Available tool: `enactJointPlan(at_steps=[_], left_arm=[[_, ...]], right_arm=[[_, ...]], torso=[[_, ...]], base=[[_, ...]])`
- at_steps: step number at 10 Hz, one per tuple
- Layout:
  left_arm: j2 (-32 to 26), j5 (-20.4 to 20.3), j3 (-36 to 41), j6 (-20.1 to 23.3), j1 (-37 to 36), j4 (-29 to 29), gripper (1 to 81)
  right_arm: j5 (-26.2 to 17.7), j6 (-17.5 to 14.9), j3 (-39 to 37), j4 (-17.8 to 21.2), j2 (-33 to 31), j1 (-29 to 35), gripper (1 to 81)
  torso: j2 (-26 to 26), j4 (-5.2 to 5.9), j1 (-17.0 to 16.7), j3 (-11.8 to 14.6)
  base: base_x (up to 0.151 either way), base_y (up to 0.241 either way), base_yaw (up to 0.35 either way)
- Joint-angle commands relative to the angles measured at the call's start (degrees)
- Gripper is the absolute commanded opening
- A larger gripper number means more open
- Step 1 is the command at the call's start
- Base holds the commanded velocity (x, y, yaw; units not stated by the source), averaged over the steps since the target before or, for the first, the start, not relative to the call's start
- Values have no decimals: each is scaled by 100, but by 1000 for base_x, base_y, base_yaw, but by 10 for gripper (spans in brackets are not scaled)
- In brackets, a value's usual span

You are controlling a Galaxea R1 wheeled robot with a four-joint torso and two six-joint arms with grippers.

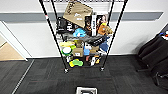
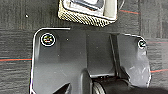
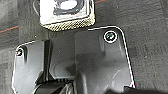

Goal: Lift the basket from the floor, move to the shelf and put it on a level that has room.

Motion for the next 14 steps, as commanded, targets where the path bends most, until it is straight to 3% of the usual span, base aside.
enactJointPlan(at_steps=[1, 9, 10, 12, 14], left_arm=[[-84, 325, 23, 4, -165, 2, 811], [-119, 403, -117, -22, -507, -455, 811], [-119, 500, -126, -22, -578, -472, 811], [-102, 771, -126, -22, -797, -481, 811], [-75, 940, -126, -31, -1052, -507, 811]], right_arm=[[-320, 7, 8, 38, -70, 198, 811], [-321, 15, -1, 39, -52, 190, 811], [-328, 7, -1, 30, -43, 181, 811], [-329, 7, 8, 30, -43, 207, 811], [-338, 7, 34, 30, -43, 181, 811]], torso=[[-571, 0, 367, 0], [-1969, 0, 1239, 0], [-2169, 0, 1364, -533], [-2485, 0, 1560, -588], [-2822, 0, 1770, -882]], base=[[0, 0, 0], [0, 0, 0], [0, 0, 0], [0, 0, 0], [0, 0, 0]])
